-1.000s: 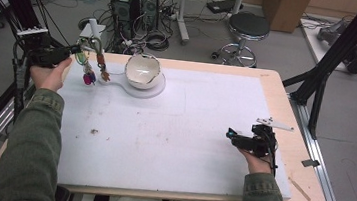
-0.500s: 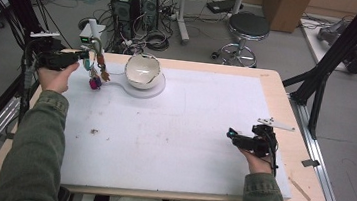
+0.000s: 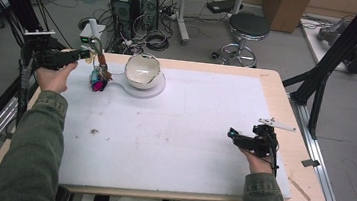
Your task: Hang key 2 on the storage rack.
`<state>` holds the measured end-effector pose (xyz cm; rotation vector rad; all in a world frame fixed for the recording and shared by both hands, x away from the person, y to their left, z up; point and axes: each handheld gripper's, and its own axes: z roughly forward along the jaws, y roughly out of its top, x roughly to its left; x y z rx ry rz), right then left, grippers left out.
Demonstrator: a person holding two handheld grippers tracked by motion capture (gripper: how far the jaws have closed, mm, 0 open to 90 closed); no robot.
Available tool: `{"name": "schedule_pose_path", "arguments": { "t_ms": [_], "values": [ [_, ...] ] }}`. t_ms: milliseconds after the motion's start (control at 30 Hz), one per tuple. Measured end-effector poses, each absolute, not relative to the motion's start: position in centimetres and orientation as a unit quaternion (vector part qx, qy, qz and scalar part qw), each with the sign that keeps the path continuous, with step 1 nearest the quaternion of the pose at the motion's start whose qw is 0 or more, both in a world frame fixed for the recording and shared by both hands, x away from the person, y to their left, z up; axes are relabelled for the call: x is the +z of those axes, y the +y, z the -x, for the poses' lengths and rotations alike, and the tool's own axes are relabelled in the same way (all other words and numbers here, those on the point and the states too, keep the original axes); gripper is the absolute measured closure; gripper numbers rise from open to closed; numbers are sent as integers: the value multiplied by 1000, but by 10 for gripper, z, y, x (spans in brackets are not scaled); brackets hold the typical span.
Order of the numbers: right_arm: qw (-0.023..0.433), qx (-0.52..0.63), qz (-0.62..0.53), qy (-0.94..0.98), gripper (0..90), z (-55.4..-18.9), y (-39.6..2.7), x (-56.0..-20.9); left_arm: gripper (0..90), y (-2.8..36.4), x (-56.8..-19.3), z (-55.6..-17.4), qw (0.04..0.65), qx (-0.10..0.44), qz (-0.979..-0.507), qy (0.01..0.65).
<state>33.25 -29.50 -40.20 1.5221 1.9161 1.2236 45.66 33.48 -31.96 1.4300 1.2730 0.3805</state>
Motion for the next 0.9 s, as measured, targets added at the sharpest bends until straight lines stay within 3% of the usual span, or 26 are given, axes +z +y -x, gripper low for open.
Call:
{"name": "schedule_pose_path", "arguments": {
  "t_ms": [267,433,567,900],
  "values": [
    [208,438,-550,680,7,-332,-297,-401,230,340,-326,-441,590,195,-539,568],
    [210,438,-552,678,7,-331,-298,-401,77,338,-334,-437,580,201,-541,574],
    [209,437,-553,678,7,-331,-298,-401,16,332,-336,-435,569,208,-554,571],
    [211,434,-550,682,7,-331,-297,-402,16,315,-341,-423,549,239,-570,563]
  ]
}}
